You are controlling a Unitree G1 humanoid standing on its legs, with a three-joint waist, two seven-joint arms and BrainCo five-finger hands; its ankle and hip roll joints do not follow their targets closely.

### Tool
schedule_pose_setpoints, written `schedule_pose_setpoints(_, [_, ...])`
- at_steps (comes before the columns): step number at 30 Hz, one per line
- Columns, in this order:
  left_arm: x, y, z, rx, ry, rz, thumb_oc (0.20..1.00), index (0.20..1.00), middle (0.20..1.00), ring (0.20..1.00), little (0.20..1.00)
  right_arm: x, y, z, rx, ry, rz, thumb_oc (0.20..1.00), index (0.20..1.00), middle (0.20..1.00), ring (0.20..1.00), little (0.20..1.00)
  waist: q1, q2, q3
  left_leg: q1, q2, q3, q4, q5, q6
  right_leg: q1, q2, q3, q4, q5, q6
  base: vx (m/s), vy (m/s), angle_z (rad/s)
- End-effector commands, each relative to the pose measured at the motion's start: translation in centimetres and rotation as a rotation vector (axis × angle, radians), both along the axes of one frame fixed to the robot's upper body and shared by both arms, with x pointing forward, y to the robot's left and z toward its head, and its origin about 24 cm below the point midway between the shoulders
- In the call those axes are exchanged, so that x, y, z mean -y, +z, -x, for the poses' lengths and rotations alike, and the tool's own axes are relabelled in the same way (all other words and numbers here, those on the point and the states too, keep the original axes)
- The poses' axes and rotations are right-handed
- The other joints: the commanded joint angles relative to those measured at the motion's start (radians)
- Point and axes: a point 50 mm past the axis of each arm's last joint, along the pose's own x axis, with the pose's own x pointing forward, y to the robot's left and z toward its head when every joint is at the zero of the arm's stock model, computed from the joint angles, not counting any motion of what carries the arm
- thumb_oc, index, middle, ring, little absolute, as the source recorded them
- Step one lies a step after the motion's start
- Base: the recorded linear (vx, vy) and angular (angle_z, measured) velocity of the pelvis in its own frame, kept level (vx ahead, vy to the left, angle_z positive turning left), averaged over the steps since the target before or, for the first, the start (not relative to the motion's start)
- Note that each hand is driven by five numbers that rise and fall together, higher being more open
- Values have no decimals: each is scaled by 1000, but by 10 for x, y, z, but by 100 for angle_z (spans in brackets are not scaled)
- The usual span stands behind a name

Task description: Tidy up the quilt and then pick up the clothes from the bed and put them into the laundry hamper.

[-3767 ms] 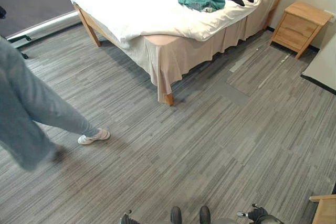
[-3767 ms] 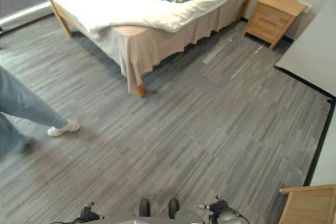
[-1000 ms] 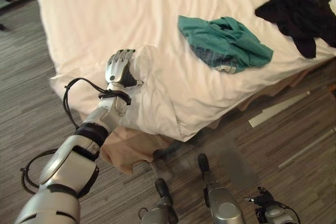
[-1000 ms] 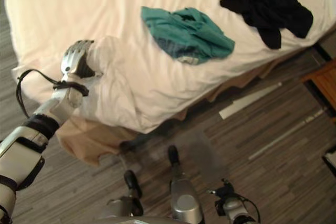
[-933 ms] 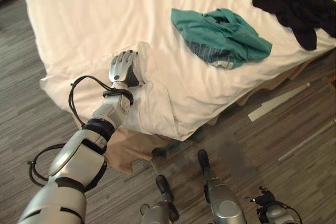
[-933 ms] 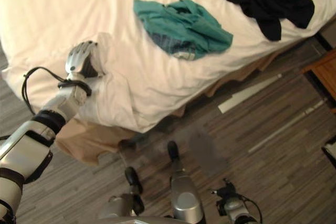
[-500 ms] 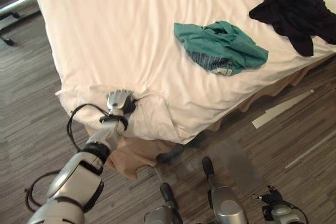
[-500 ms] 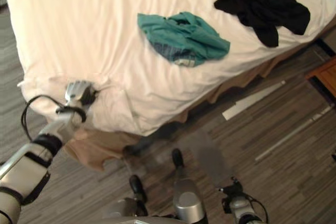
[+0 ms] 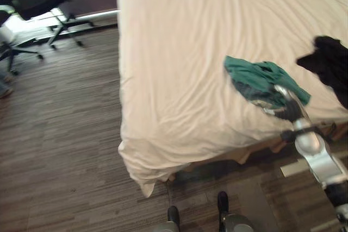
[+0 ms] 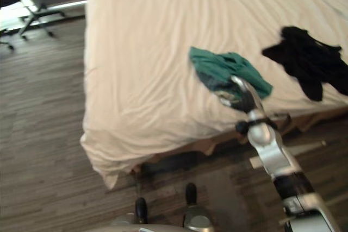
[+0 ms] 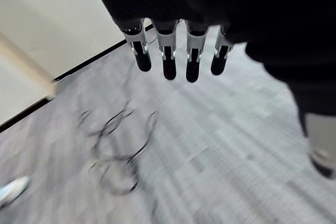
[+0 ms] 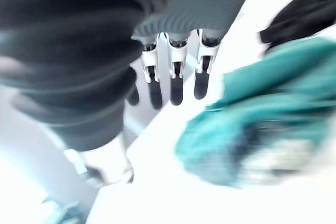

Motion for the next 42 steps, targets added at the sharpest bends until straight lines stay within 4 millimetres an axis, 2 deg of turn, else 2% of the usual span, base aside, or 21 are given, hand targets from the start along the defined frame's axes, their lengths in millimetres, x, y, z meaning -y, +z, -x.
schedule_pose_setpoints(1, [-12,3,-42,69,-34,-32,1000,1000,1000,1000,1000,-51,40,-26,99,210,-12,200,200,200,200,200,44,-17,37,3,0,-40,23,7,-4,-13,-60,-6,124,-121,113,-22,0,43])
schedule_pose_setpoints(2, [-12,3,-42,70,-32,-31,1000,1000,1000,1000,1000,-52,41,-26,101,212,-12,200,200,200,200,200,41,-17,35,-3,0,-41,24,10,-4,-17,-61,-7,123,-117,113,-56,5,22])
schedule_pose_setpoints(3, [-7,1,-51,63,-83,-20,1000,1000,1000,1000,1000,-90,59,-38,117,333,-13,200,200,200,200,200,71,-21,56,-29,1,-55,35,14,-5,-34,-60,-16,134,-122,110,-82,4,37])
schedule_pose_setpoints(6, [-6,6,-98,174,-186,-40,1000,1000,1000,1000,1000,-126,94,-60,154,403,-13,200,200,200,200,200,109,-24,108,-127,8,-88,72,31,-9,-112,-59,-28,169,-121,104,-139,-20,18])
schedule_pose_setpoints(7, [2,11,-133,267,-265,-43,1000,1000,1000,1000,1000,-141,97,-70,122,402,-38,200,200,200,200,200,134,-23,134,-176,12,-108,90,41,-14,-149,-60,-44,192,-122,101,-77,-29,28])
schedule_pose_setpoints(9, [10,15,-157,333,-317,-38,1000,1000,1000,1000,1000,-150,95,-76,92,407,-60,200,200,200,200,200,145,-19,150,-212,15,-121,102,48,-19,-177,-64,-58,210,-125,100,-71,-20,53])
schedule_pose_setpoints(11, [36,28,-210,453,-514,-27,1000,1000,1000,1000,1000,-169,72,-79,-15,423,-164,200,200,200,200,200,160,-1,178,-274,20,-142,103,69,-31,-231,-77,-88,244,-134,100,-77,-24,47])
schedule_pose_setpoints(14, [54,37,-236,512,-638,-24,1000,1000,1000,1000,1000,-181,40,-76,-133,438,-259,200,200,200,200,200,160,16,197,-317,21,-154,108,75,-34,-276,-88,-101,277,-142,101,-70,3,31])
schedule_pose_setpoints(15, [69,45,-255,562,-706,-19,1000,1000,1000,1000,1000,-195,-2,-65,-279,455,-323,200,200,200,200,200,155,28,219,-350,18,-159,129,71,-35,-309,-98,-107,314,-153,103,-95,11,12])
schedule_pose_setpoints(17, [77,49,-265,582,-740,-11,1000,1000,1000,1000,1000,-198,-50,-52,-473,433,-412,200,200,200,200,200,147,36,231,-371,12,-165,156,62,-30,-332,-103,-105,348,-162,102,-58,20,11])
schedule_pose_setpoints(18, [77,49,-265,582,-740,-11,1000,1000,1000,1000,1000,-198,-50,-53,-473,433,-412,200,200,200,200,200,147,36,228,-375,12,-166,156,64,-30,-334,-103,-106,345,-158,102,-31,35,7])
schedule_pose_setpoints(20, [89,45,-265,567,-781,25,1000,1000,1000,1000,1000,-213,-111,-15,-743,493,-449,200,200,200,200,200,131,38,234,-368,6,-163,177,47,-22,-328,-108,-98,354,-164,102,-16,42,-6])
schedule_pose_setpoints(22, [93,41,-261,549,-792,54,1000,1000,1000,1000,1000,-227,-134,16,-880,620,-437,200,200,200,200,200,122,29,228,-339,5,-161,168,38,-20,-301,-109,-92,342,-167,104,28,20,-10])
schedule_pose_setpoints(25, [94,34,-253,514,-793,78,1000,1000,1000,1000,1000,-237,-138,36,-942,753,-440,200,200,200,200,200,113,20,213,-312,3,-155,148,40,-20,-270,-107,-92,313,-160,105,40,11,-10])
schedule_pose_setpoints(27, [92,28,-244,473,-783,85,1000,1000,1000,1000,1000,-246,-121,46,-912,888,-500,200,200,200,200,200,101,9,192,-274,1,-145,121,41,-22,-240,-104,-84,280,-153,107,85,36,-1])
schedule_pose_setpoints(28, [84,25,-237,446,-736,72,1000,1000,1000,1000,1000,-248,-87,42,-768,983,-548,200,200,200,200,200,85,0,180,-236,3,-127,93,41,-24,-216,-98,-76,254,-146,110,69,31,-5])
schedule_pose_setpoints(32, [70,28,-234,478,-647,65,1000,1000,1000,1000,1000,-231,-27,28,-513,1025,-697,200,200,200,200,200,52,-13,179,-218,5,-99,76,47,-25,-222,-86,-50,235,-129,113,9,43,-31])
schedule_pose_setpoints(34, [77,39,-256,543,-649,55,1000,1000,1000,1000,1000,-217,15,14,-287,988,-805,200,200,200,200,200,32,-9,198,-229,6,-78,88,45,-26,-243,-81,-27,235,-121,113,-47,53,-46])
schedule_pose_setpoints(36, [85,49,-273,587,-684,58,1000,1000,1000,1000,1000,-203,24,-2,-191,875,-764,200,200,200,200,200,24,-1,213,-242,5,-70,99,44,-28,-262,-83,-17,237,-115,113,-51,44,-50])
schedule_pose_setpoints(39, [94,58,-288,634,-721,66,1000,1000,1000,1000,1000,-177,15,-23,-159,679,-726,200,200,200,200,200,15,7,227,-258,2,-67,112,37,-26,-276,-88,-12,241,-114,114,-45,39,-11])
schedule_pose_setpoints(42, [97,62,-291,665,-742,84,1000,1000,1000,1000,1000,-126,-28,-41,-232,351,-768,200,200,200,200,200,3,20,239,-285,-6,-69,144,22,-16,-297,-100,-3,260,-115,114,-39,44,3])
